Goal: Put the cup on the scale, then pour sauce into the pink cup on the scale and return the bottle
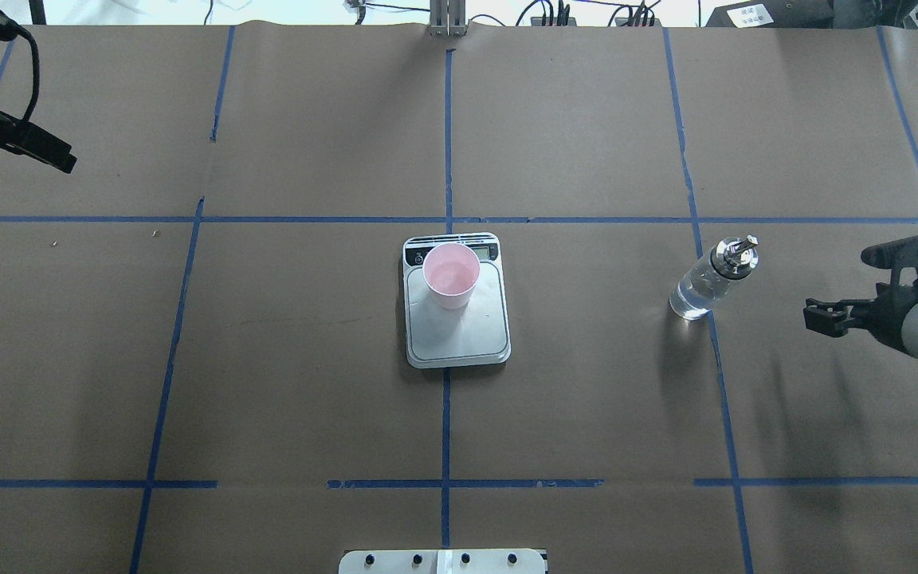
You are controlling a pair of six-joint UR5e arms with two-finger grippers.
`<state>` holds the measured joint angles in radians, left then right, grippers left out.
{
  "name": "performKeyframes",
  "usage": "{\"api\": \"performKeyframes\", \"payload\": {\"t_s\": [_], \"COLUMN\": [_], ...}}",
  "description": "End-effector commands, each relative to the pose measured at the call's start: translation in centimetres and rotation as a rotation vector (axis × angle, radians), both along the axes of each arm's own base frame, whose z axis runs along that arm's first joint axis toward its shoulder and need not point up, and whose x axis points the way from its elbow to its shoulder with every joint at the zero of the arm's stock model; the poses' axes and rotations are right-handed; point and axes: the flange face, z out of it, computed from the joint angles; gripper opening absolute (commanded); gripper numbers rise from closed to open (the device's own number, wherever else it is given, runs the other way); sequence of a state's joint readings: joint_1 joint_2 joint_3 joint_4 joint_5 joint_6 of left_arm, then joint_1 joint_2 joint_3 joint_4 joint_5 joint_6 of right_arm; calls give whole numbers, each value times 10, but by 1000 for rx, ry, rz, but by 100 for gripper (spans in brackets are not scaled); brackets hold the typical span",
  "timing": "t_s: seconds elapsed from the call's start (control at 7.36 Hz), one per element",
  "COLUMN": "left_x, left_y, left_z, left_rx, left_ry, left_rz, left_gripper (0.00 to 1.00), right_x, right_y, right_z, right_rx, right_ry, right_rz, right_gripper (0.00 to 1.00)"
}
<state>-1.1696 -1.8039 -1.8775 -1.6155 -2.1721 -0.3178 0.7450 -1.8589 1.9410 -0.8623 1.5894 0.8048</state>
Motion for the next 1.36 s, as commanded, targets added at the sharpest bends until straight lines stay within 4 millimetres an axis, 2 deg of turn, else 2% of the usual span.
{"api": "performKeyframes", "payload": {"t_s": [0.0, 0.14, 0.27, 0.41, 0.54, 0.68, 0.81, 0.95, 1.09, 1.22], "left_x": [-75, -93, -144, -192, -191, -203, -231, -231, -229, -227], "left_y": [-3, 15, 17, 14, 10, -8, -1, -3, 0, -2], "left_z": [43, 78, 113, 135, 161, 192, 207, 223, 235, 239], "left_rx": [-31, -118, -169, -152, -137, -96, -136, -186, -228, -324], "left_ry": [24, 48, 37, 50, 39, 24, 24, 74, 97, 98], "left_rz": [-23, -42, -127, -156, -89, -36, -81, -79, -75, -78], "left_gripper": [100, 100, 100, 100, 100, 100, 100, 100, 100, 100], "right_x": [71, 90, 115, 133, 159, 194, 209, 222, 224, 229], "right_y": [-88, -133, -168, -185, -189, -182, -167, -149, -136, -129], "right_z": [17, 20, 10, 3, 6, 32, 53, 72, 93, 97], "right_rx": [-109, -121, -133, -166, -219, -286, -337, -336, -357, -408], "right_ry": [-85, -44, 28, 88, 75, -42, -113, -106, -81, -72], "right_rz": [-52, -105, -140, -206, -234, -240, -236, -261, -317, -335], "right_gripper": [100, 100, 100, 100, 100, 100, 100, 100, 100, 100]}}
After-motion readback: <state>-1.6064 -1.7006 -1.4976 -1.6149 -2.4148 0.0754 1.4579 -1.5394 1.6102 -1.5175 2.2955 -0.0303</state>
